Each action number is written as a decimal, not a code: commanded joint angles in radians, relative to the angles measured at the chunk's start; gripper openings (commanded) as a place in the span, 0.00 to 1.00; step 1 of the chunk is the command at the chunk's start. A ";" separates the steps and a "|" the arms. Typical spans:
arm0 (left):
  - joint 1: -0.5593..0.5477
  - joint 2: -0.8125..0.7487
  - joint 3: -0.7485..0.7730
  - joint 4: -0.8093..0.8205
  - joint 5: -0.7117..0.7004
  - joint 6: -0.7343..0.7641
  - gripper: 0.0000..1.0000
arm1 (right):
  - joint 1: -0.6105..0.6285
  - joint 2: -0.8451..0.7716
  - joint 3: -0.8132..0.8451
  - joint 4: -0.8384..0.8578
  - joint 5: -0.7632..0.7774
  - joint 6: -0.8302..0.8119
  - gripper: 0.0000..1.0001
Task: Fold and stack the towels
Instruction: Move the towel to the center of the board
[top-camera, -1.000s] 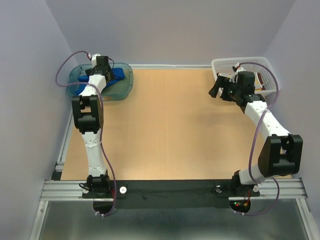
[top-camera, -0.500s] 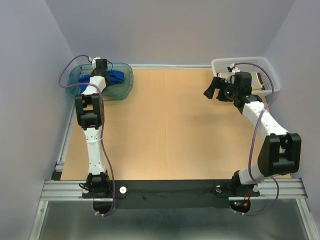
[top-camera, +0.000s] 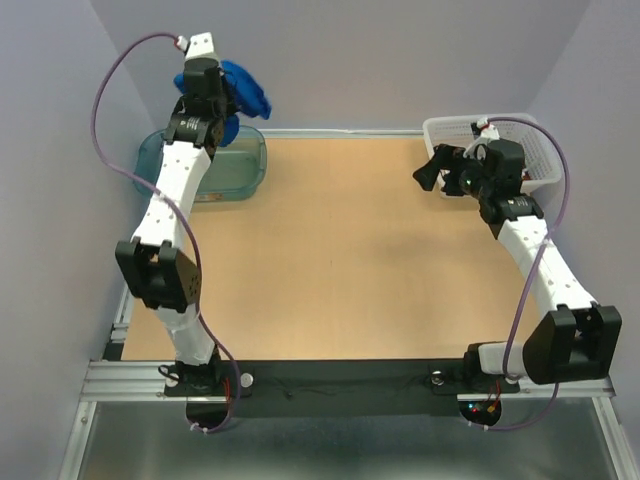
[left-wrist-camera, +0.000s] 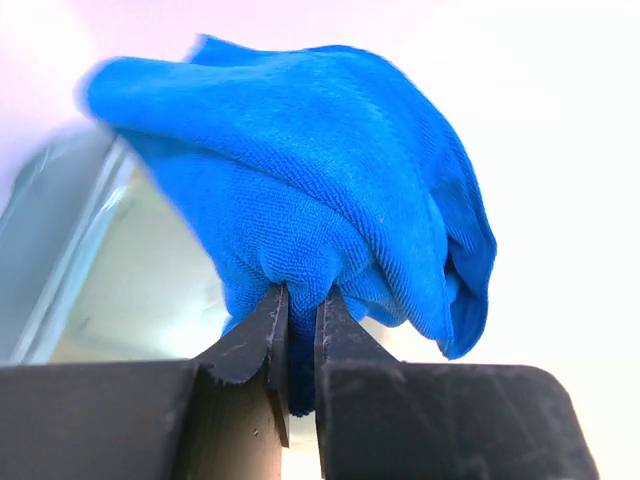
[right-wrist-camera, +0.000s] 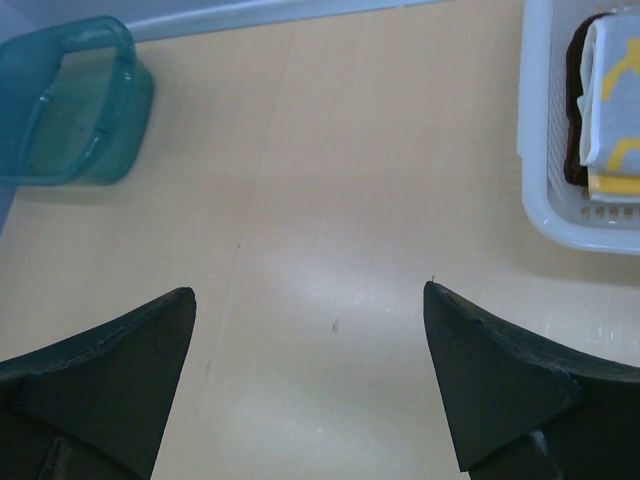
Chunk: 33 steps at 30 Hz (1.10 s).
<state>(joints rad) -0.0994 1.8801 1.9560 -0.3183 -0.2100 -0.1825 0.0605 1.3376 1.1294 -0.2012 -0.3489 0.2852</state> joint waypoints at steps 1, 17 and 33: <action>-0.187 -0.203 0.003 -0.013 0.017 0.037 0.00 | 0.007 -0.087 0.038 0.019 -0.009 0.005 1.00; -0.747 -0.686 -1.041 0.136 0.138 -0.205 0.93 | 0.007 -0.264 -0.054 -0.176 -0.107 -0.063 0.99; -0.602 -0.696 -1.244 0.286 0.111 -0.434 0.80 | 0.312 0.142 0.015 -0.233 0.094 -0.126 0.77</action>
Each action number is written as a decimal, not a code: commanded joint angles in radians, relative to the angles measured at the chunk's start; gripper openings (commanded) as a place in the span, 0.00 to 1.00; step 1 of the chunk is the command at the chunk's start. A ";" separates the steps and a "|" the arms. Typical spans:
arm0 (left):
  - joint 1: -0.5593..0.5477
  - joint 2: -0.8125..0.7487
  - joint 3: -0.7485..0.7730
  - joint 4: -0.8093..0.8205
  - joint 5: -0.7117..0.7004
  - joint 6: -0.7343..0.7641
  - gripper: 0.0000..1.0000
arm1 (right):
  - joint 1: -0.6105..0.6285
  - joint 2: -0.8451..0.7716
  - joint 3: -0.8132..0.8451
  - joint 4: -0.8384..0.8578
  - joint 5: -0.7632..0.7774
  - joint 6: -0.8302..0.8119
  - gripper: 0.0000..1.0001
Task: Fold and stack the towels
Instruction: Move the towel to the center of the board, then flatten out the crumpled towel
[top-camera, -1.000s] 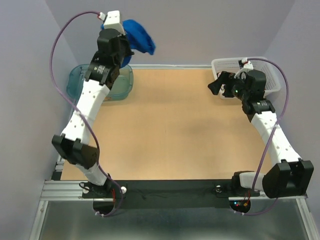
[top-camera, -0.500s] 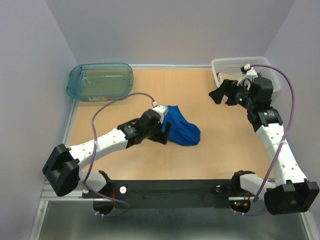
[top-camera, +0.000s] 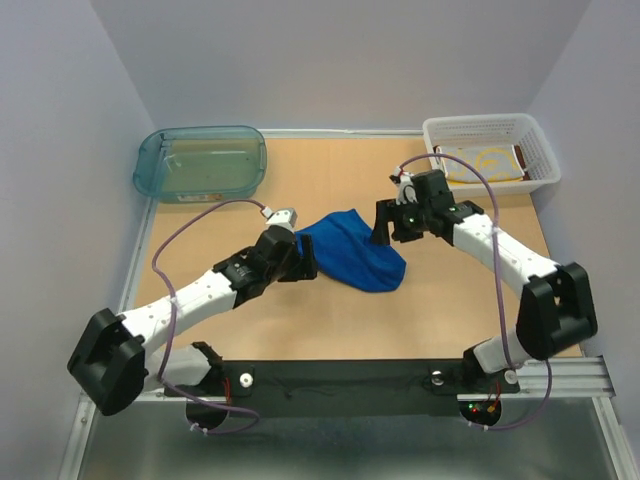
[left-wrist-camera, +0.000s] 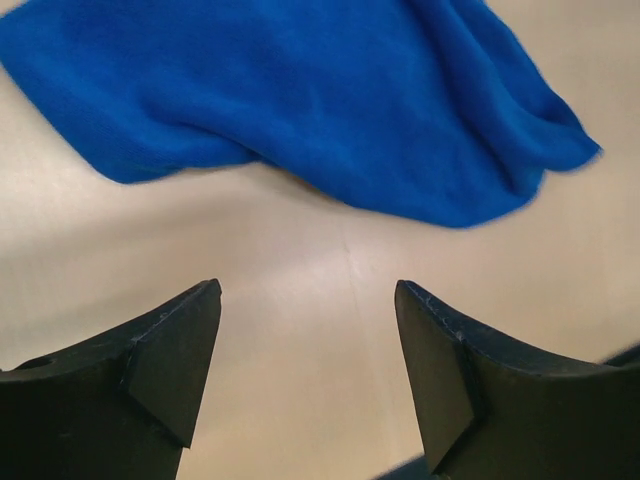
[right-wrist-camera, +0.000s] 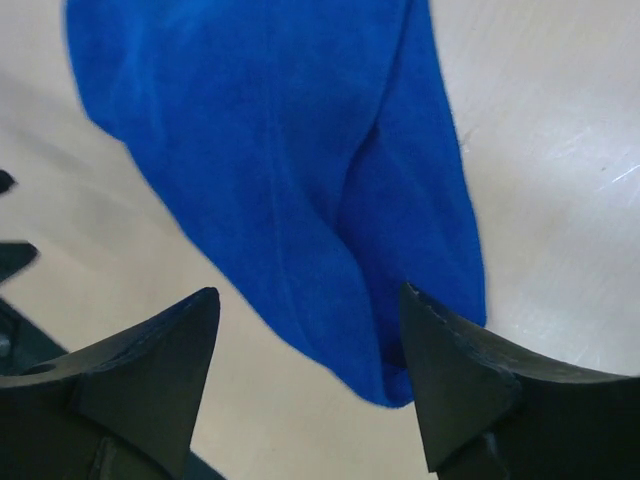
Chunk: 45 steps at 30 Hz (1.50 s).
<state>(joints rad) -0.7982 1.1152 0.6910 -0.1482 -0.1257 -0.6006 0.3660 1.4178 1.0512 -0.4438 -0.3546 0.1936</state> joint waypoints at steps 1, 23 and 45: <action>0.115 0.093 0.048 0.127 0.032 -0.004 0.80 | 0.007 0.110 0.101 0.019 0.121 -0.033 0.74; 0.178 0.511 0.197 0.081 -0.011 0.105 0.75 | 0.050 0.431 0.115 0.102 0.177 -0.118 0.45; 0.263 -0.010 -0.039 -0.014 -0.118 -0.005 0.00 | 0.004 -0.009 0.291 0.099 0.447 -0.028 0.01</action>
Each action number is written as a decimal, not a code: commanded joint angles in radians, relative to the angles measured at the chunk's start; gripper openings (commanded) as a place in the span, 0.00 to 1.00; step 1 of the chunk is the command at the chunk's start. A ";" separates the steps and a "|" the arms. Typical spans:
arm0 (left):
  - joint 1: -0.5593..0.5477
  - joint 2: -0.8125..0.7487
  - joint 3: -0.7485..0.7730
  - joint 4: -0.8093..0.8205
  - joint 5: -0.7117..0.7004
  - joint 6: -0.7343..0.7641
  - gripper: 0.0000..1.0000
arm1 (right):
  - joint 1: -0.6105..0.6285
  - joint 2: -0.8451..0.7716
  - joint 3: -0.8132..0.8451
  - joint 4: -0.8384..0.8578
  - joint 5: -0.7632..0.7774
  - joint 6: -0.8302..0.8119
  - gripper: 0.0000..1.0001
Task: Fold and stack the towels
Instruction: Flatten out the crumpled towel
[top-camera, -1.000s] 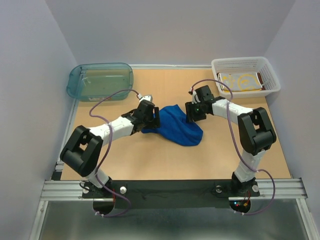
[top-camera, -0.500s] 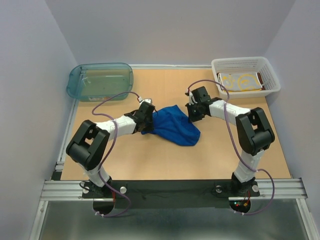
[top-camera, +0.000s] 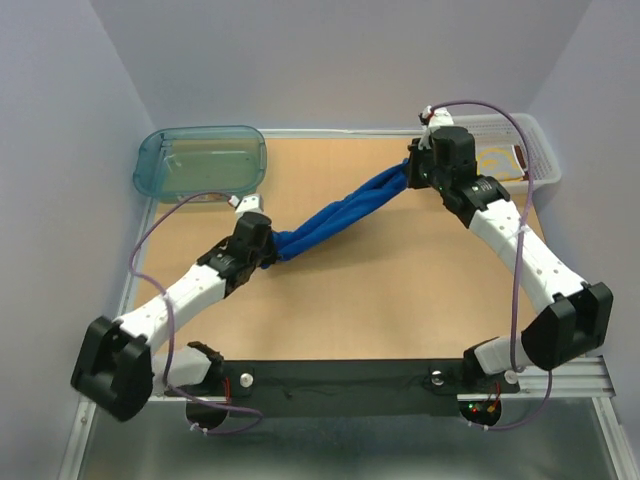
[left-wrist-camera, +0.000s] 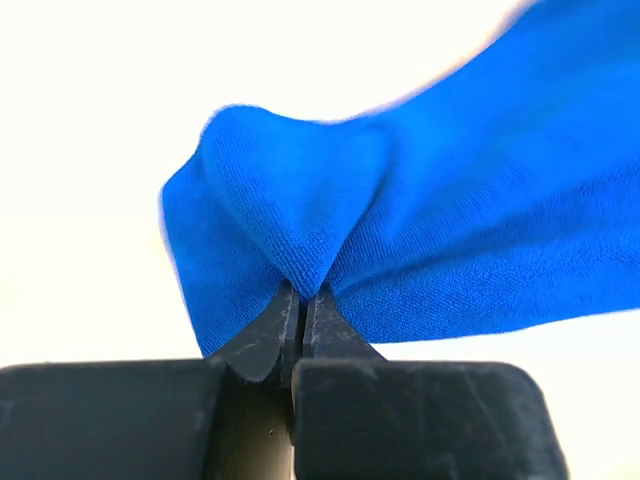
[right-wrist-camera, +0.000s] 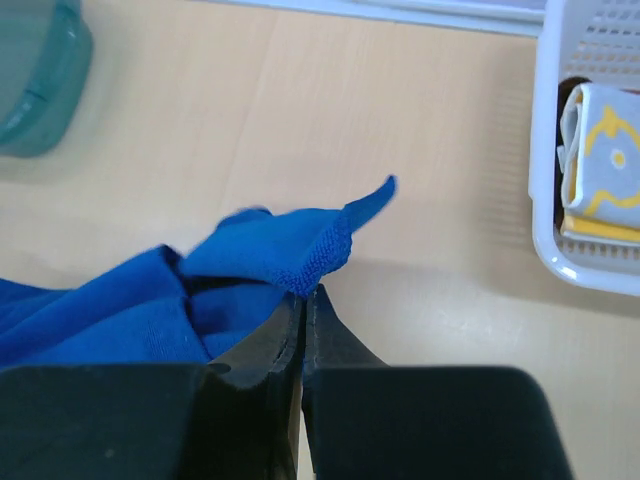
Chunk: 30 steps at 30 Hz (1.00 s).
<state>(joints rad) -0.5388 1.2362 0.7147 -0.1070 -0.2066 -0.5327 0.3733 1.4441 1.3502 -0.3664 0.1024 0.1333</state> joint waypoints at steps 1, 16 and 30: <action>0.003 -0.199 -0.078 -0.083 -0.025 -0.088 0.00 | -0.004 -0.051 -0.046 0.021 -0.027 0.055 0.01; 0.003 -0.636 -0.146 -0.240 0.144 -0.210 0.66 | -0.004 -0.462 -0.580 -0.178 -0.207 0.396 0.32; -0.019 0.018 0.271 -0.083 0.334 0.212 0.77 | -0.008 -0.210 -0.526 -0.102 0.031 0.331 0.61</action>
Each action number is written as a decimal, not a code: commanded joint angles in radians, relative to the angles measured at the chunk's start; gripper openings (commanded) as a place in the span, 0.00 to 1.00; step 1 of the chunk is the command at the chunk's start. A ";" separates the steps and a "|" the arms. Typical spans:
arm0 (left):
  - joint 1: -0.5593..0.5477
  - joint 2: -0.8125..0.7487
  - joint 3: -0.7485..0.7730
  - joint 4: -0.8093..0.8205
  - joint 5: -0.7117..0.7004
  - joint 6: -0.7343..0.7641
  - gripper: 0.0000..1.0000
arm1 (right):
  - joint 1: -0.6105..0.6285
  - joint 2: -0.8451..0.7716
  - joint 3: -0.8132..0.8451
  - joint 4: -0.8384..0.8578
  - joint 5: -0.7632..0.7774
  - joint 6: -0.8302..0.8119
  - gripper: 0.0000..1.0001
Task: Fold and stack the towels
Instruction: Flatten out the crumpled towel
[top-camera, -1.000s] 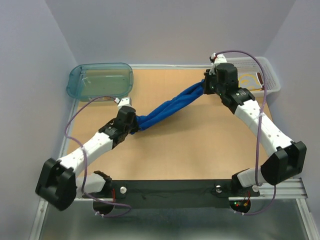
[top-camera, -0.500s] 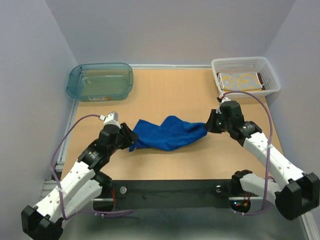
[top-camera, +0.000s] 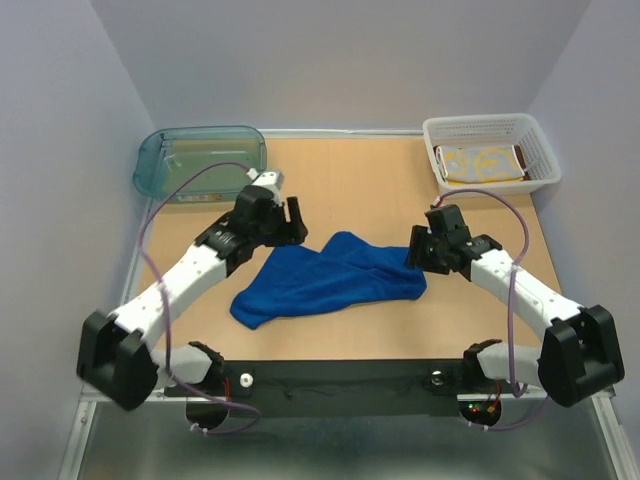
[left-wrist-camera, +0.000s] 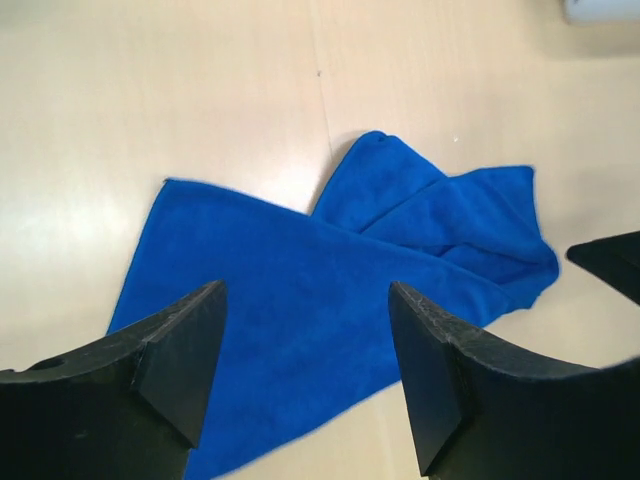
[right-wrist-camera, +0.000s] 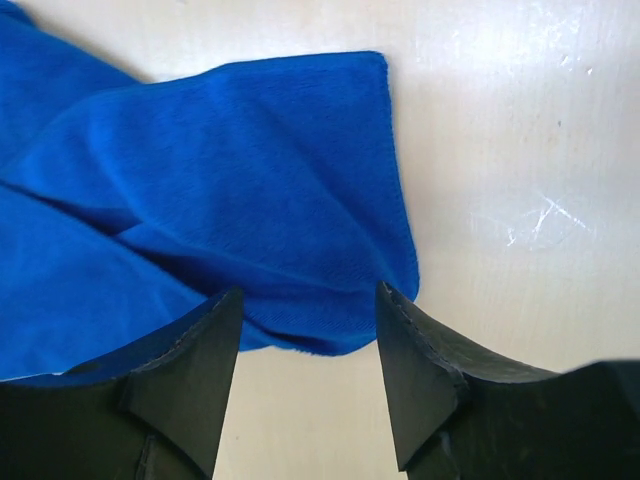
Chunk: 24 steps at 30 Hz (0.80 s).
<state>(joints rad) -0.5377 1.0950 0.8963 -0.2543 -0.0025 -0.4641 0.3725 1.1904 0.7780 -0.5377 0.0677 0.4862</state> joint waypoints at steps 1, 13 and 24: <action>-0.031 0.260 0.117 0.072 0.133 0.157 0.77 | -0.009 0.058 0.041 0.091 0.066 -0.020 0.60; -0.177 0.707 0.402 0.006 0.053 0.203 0.71 | -0.107 0.201 0.046 0.232 0.017 -0.122 0.54; -0.186 0.593 0.133 0.062 0.019 0.073 0.68 | -0.106 0.374 0.110 0.306 -0.049 -0.169 0.53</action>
<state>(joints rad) -0.7223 1.7996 1.1168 -0.2031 0.0414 -0.3355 0.2668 1.5261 0.8146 -0.3031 0.0441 0.3534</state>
